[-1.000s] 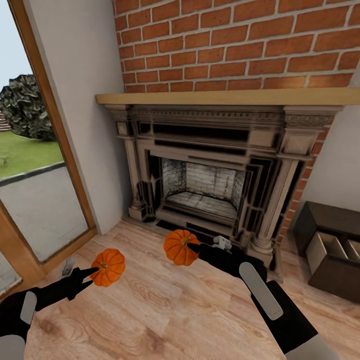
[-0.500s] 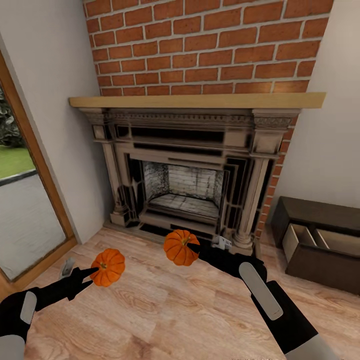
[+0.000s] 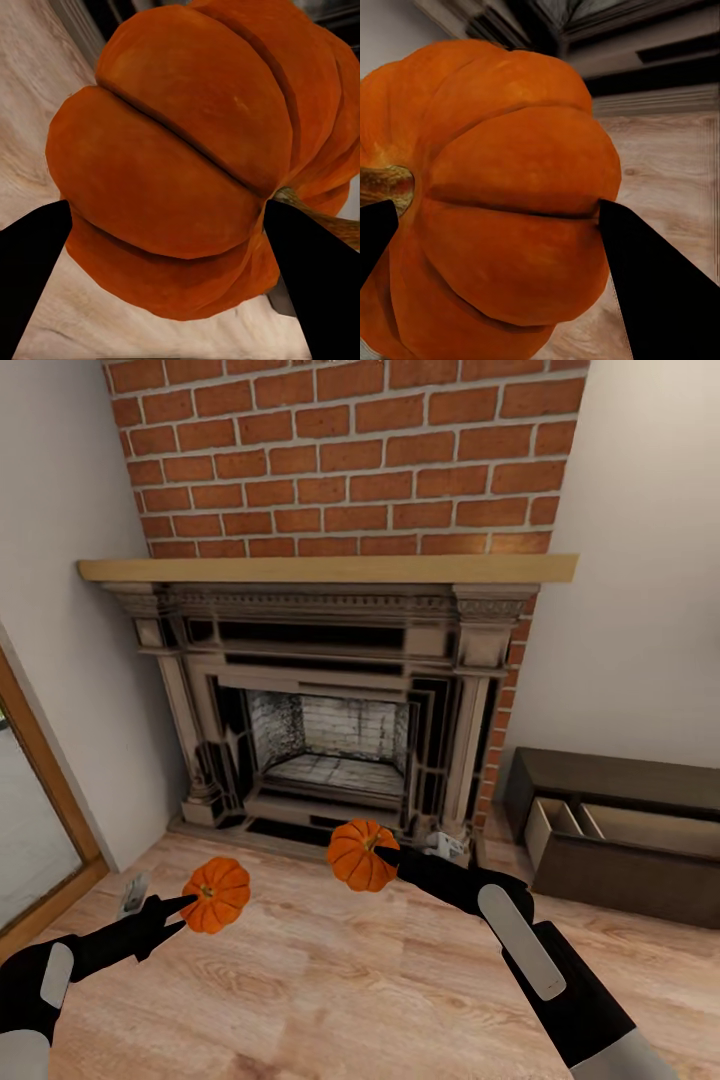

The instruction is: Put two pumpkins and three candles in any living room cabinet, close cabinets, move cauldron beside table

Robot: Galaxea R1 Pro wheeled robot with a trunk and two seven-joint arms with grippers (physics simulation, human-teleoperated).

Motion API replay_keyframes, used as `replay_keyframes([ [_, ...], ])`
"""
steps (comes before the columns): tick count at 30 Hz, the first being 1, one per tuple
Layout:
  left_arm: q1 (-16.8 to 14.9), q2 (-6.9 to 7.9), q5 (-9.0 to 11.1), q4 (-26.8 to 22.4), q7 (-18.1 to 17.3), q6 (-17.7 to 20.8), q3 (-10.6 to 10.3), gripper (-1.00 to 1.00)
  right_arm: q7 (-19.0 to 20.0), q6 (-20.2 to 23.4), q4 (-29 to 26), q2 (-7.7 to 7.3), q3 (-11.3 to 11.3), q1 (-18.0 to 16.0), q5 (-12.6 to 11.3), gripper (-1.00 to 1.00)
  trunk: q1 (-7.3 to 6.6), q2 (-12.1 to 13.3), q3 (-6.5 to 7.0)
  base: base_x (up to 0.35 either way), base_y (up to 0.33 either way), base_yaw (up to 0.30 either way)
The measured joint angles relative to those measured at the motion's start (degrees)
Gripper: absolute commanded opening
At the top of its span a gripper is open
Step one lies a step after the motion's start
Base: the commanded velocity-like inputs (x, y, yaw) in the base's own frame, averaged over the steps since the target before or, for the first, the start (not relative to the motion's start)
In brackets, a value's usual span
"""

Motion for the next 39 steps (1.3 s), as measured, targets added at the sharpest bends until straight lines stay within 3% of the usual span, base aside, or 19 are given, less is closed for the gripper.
replay_keyframes([
  [39,0.00,-0.09,-0.09,0.00,0.09,-0.09,-0.13,-1.00,0.00,-0.09,2.02,0.00,-0.35,-0.02,-0.02,-1.00,0.00,0.00,2.37,0.000,0.000,-0.243],
])
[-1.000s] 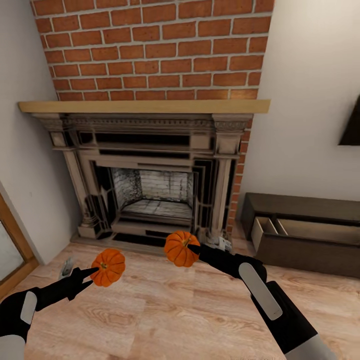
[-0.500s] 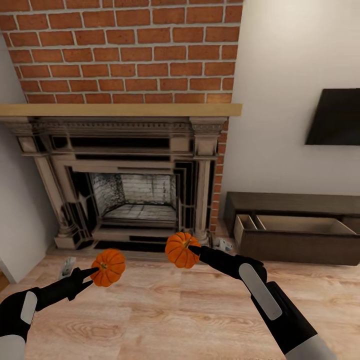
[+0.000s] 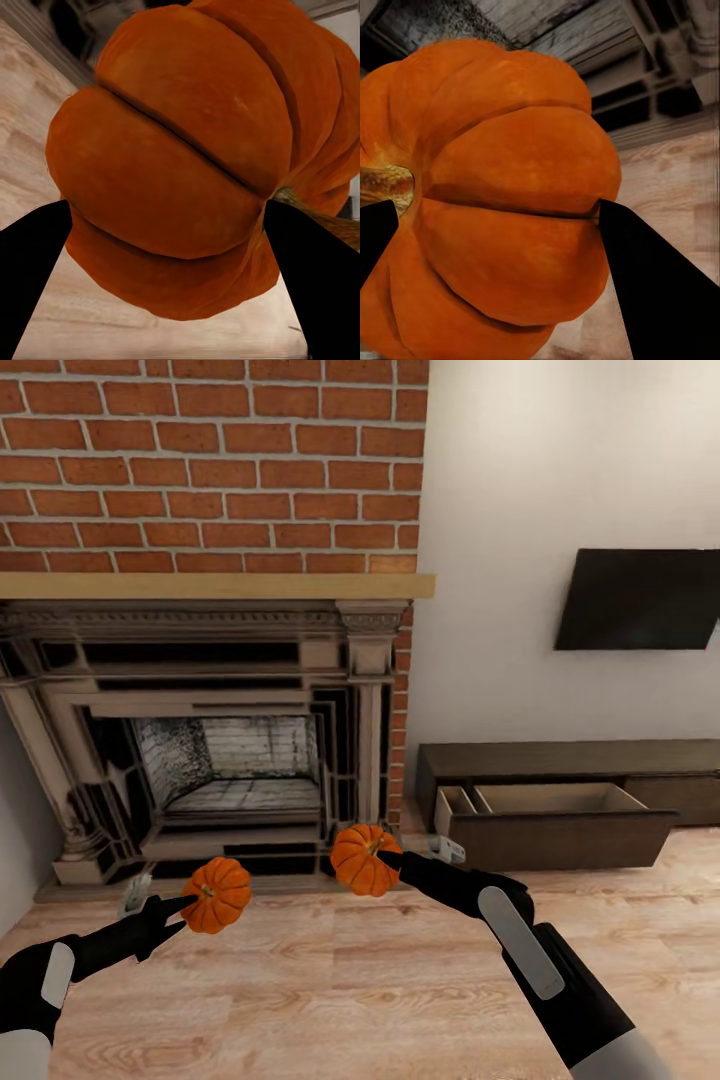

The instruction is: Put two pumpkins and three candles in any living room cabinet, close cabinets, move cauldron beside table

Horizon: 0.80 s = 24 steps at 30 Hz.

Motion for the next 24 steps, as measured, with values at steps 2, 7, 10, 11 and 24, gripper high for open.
replay_keyframes([
  [2,0.00,0.00,-0.01,0.00,0.00,-0.01,0.00,-1.00,0.00,-0.02,0.00,0.00,0.00,-0.01,0.00,-1.00,0.00,0.00,0.12,0.000,0.000,-0.242],
  [7,0.00,0.07,-0.01,0.00,0.00,0.02,0.02,-1.00,-0.01,-2.48,0.00,0.00,0.06,0.02,-0.07,-1.00,0.00,0.00,0.43,0.000,0.000,-0.243],
  [10,0.00,0.08,-0.01,0.00,0.00,0.02,0.05,-1.00,0.00,-2.79,0.00,0.00,0.04,0.00,-0.11,-1.00,0.00,0.00,0.61,0.000,0.000,-0.243],
  [11,0.00,0.08,-0.01,0.00,0.00,0.01,0.05,-1.00,-0.01,-2.81,0.00,0.00,0.04,0.00,-0.11,-1.00,0.00,0.00,0.67,0.000,0.000,-0.243],
  [24,0.00,0.09,-0.05,0.06,0.04,0.01,0.05,-1.00,0.06,-2.93,0.71,0.00,-0.16,0.00,-0.07,-1.00,0.00,0.00,1.46,0.000,0.000,-0.243],
])
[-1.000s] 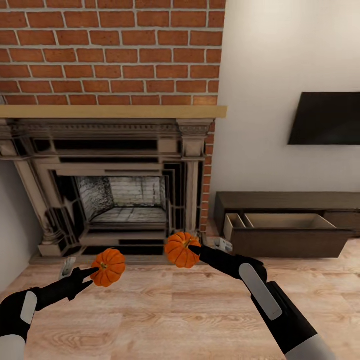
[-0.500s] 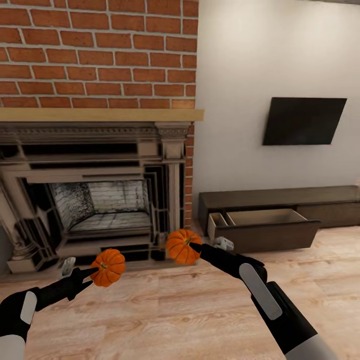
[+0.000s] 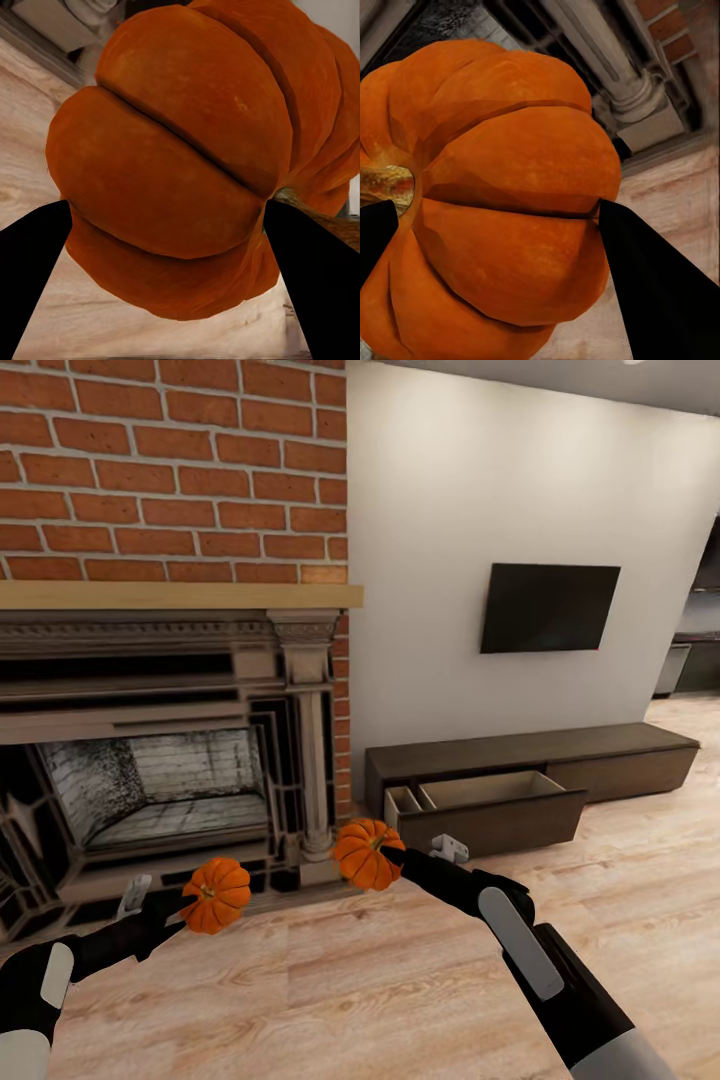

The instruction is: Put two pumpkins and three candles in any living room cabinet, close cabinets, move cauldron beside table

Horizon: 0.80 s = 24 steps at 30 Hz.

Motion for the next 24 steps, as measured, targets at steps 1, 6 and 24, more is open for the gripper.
replay_keyframes([
  [1,0.00,0.00,0.04,0.01,-0.04,0.04,0.00,-1.00,0.06,0.00,0.63,0.00,-0.06,0.00,0.01,-1.00,0.00,0.00,0.06,0.000,0.000,-0.243],
  [6,0.00,-0.07,0.05,0.03,-0.11,0.08,-0.09,-1.00,0.18,-0.05,1.71,0.00,-0.17,0.00,-0.20,-1.00,0.00,0.00,0.37,0.000,0.000,-0.243],
  [24,0.00,-0.17,0.03,0.03,-0.12,0.07,-0.32,-1.00,0.05,-0.12,2.01,0.00,-0.18,0.00,-0.21,-1.00,0.00,0.00,1.46,0.000,0.000,-0.243],
])
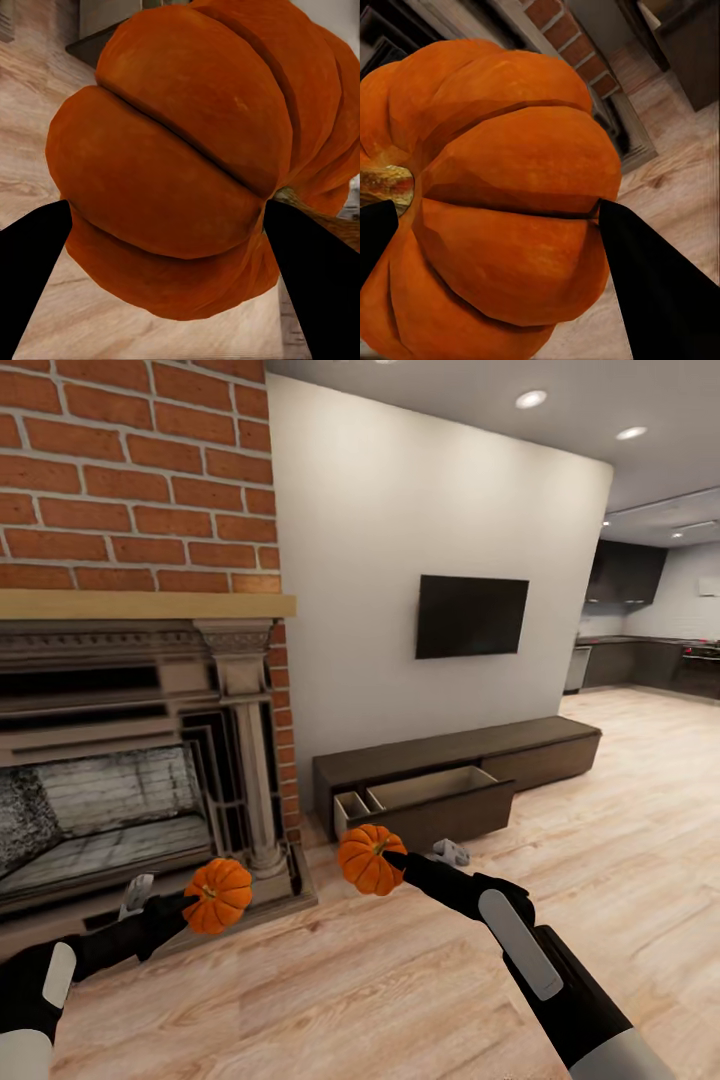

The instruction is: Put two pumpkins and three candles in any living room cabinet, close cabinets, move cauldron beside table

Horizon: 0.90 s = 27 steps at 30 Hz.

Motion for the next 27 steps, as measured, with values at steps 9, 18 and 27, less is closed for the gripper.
replay_keyframes([
  [9,0.01,-0.18,-0.09,0.00,0.00,-0.01,-0.11,-1.00,0.14,0.64,-0.31,-0.37,-2.24,-0.01,-0.15,-1.00,0.00,0.00,0.55,0.000,0.000,-0.243],
  [18,0.00,-0.23,-0.10,0.00,0.09,0.00,-0.12,-1.00,0.28,0.39,-0.02,-0.33,-5.38,0.00,-0.35,-1.00,0.00,0.00,1.10,0.000,0.000,-0.243],
  [27,0.00,-0.18,-0.05,0.00,0.08,0.01,-0.12,-1.00,0.49,0.33,0.01,-0.27,-5.45,0.03,-0.37,-1.00,0.00,0.00,1.62,0.000,0.000,-0.243],
])
